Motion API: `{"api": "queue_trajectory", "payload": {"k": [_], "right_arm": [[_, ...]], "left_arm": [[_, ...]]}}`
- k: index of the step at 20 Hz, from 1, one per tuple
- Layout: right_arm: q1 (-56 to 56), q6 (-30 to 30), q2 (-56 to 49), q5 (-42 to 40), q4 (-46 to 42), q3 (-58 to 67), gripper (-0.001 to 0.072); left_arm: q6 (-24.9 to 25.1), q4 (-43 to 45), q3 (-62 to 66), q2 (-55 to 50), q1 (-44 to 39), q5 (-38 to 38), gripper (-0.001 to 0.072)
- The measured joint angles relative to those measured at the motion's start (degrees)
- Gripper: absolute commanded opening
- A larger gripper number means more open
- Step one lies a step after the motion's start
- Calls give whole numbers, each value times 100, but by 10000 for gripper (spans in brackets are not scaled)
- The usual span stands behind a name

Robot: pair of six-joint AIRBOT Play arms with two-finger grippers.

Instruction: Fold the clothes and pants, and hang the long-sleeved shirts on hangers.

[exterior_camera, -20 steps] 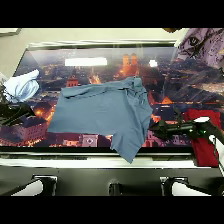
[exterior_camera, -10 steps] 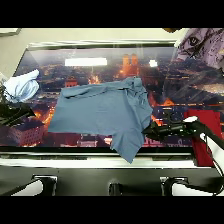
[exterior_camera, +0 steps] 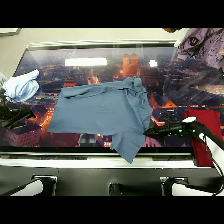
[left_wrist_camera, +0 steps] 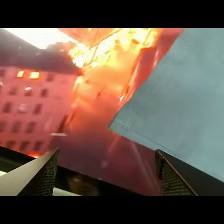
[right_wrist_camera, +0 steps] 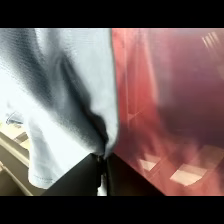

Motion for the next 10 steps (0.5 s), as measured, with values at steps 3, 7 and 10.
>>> {"api": "queue_trajectory", "payload": {"k": [3, 7, 10], "right_arm": [[0, 39, 138, -57, -46, -2, 28], [0, 94, 297, -4, -13, -2, 28], [0, 201, 343, 26, 4, -4, 28]], "left_arm": [[501, -776, -544, -94, 516, 369, 663], [1362, -1860, -1029, -457, 1058, 704, 663], [1884, -2430, -1150, -782, 1137, 791, 663]]}}
